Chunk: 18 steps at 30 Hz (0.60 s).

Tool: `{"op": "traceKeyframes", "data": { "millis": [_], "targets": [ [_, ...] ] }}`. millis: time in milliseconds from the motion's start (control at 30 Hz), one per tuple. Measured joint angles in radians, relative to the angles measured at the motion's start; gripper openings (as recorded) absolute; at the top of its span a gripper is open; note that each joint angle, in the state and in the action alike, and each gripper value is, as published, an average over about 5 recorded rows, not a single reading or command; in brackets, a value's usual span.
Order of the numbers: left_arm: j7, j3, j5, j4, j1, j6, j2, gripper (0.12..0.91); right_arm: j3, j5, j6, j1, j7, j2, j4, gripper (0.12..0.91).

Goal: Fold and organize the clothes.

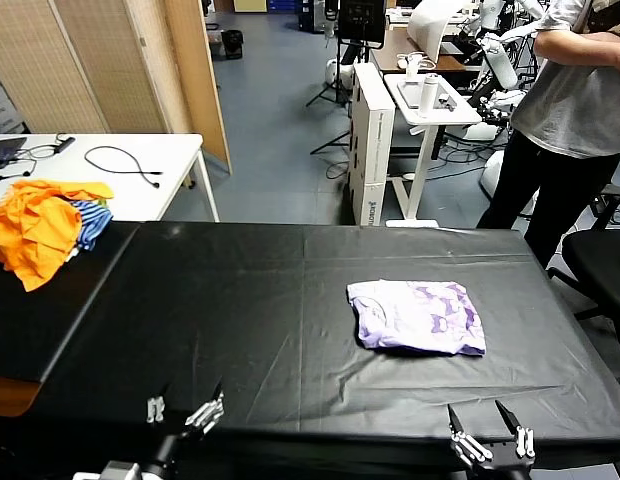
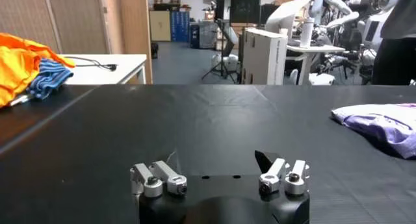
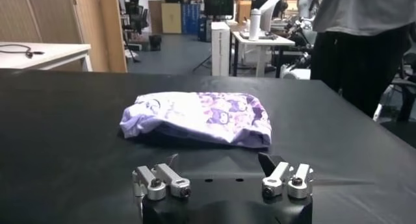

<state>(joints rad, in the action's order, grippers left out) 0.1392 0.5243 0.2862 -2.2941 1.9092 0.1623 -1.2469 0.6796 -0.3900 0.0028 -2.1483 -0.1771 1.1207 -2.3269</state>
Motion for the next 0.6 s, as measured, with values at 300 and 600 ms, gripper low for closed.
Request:
{"op": "traceKeyframes", "data": {
  "millis": [300,600],
  "targets": [
    [-0.01,0.007,-0.001,-0.007,0.011,0.002,-0.002,0.907,-0.006,0.003,-0.007,0.002,-0.003,-0.001,0.004,0.907],
    [-0.017,0.005,-0.011,-0.007,0.018,0.002,-0.009,0.907,-0.006,0.003,-0.007,-0.001,-0.004,-0.002,0.007,0.907]
  ]
}}
